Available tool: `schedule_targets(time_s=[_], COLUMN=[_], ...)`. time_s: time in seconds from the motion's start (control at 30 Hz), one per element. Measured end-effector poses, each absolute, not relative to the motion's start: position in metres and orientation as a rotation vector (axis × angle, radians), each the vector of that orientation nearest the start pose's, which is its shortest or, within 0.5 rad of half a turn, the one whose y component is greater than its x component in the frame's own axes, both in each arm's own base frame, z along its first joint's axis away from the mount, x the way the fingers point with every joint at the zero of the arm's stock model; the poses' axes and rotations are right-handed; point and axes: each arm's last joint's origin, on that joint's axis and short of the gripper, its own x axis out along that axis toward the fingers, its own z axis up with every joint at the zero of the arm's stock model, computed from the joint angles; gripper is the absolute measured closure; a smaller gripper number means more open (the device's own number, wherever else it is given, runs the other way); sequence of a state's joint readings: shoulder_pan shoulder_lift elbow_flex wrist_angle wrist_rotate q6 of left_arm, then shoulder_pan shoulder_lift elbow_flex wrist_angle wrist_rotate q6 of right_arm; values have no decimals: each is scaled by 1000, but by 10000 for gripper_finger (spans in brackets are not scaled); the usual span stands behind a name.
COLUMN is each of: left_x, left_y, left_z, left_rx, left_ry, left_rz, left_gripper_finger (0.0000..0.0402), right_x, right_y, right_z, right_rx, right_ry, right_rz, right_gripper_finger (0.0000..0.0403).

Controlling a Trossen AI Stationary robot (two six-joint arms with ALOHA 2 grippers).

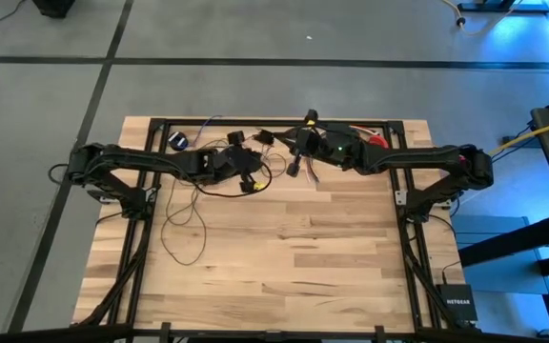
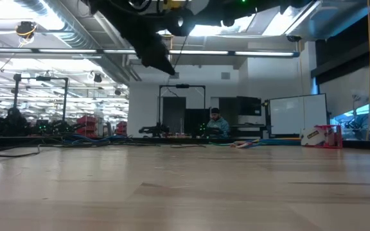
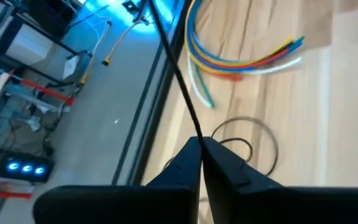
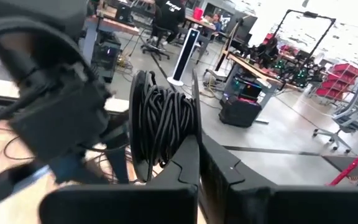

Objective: Coiling cords

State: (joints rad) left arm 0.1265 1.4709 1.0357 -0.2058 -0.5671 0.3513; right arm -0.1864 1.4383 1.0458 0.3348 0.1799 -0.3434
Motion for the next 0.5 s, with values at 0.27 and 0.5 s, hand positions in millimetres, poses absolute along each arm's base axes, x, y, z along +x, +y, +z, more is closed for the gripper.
schedule_targets(time_s=[0.27,0.5], left_x=[290,272], left_y=[54,57], left_z=[284,299], left_rx=[592,567], left_ry=[780,766], left_rz=[601,635], left_gripper_finger=[399,400], right_x=[321,321], right_y=[-64,-64], right_z=[322,319], right_rx=[-343,-369], right_ry=[143,180], right_rz=[-297,-280], right_gripper_finger=[397,397])
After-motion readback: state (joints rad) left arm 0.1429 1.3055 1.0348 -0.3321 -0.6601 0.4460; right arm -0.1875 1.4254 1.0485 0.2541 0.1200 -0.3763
